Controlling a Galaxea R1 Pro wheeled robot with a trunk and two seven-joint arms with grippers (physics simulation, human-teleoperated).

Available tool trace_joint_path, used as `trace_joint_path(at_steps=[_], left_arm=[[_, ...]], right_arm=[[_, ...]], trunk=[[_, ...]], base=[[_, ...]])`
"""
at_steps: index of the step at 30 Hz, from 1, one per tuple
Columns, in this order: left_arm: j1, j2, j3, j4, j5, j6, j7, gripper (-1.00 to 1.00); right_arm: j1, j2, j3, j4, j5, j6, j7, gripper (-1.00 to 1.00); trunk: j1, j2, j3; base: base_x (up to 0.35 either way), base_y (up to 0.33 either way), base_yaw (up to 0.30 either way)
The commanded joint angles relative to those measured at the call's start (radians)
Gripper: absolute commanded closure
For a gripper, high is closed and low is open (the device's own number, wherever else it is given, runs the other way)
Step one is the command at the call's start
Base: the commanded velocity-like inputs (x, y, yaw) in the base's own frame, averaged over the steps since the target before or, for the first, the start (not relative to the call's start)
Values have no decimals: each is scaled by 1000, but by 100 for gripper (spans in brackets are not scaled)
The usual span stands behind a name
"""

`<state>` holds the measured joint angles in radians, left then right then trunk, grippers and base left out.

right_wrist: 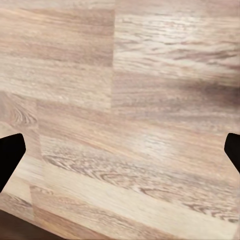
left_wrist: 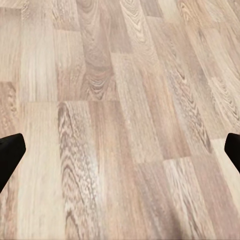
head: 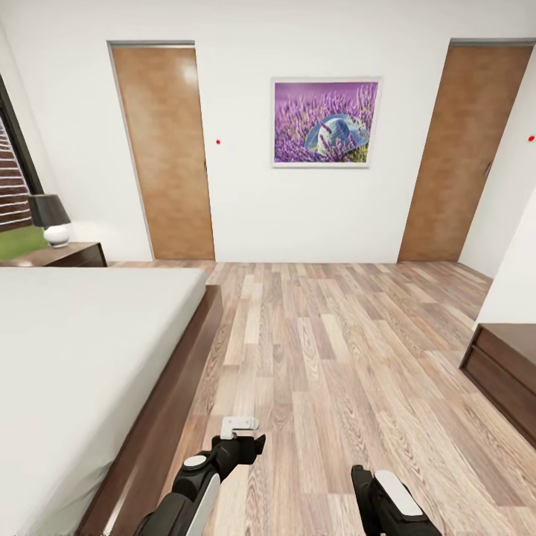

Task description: In the bedroom, move the book from the bed onto either nightstand, and place the two sandals side by side next to the bed.

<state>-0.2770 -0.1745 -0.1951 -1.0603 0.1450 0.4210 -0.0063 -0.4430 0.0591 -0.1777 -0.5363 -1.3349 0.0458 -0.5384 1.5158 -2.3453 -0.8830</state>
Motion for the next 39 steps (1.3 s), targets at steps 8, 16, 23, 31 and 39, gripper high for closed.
trace_joint_path(at_steps=[8, 16, 23, 31, 39], left_arm=[[0, 0, 0, -1, 8, 5, 0, -100], [0, 0, 0, -1, 8, 5, 0, -100], [0, 0, 0, -1, 8, 5, 0, -100], [0, 0, 0, -1, 8, 5, 0, -100], [-1, 0, 0, -1, 8, 5, 0, -100]], right_arm=[[0, 1, -6, -2, 0, 5, -5, -100], [0, 1, -6, -2, 0, 5, -5, -100], [0, 2, -6, -2, 0, 5, -5, -100], [0, 1, -6, -2, 0, 5, -5, -100], [0, 2, -5, -2, 0, 5, -5, -100]], trunk=[[31, -57, -26], [61, -113, -51], [85, -155, -74], [88, -157, -105], [92, -159, -136]], base=[[0, 0, 0], [0, 0, 0], [0, 0, 0], [0, 0, 0], [0, 0, 0]])
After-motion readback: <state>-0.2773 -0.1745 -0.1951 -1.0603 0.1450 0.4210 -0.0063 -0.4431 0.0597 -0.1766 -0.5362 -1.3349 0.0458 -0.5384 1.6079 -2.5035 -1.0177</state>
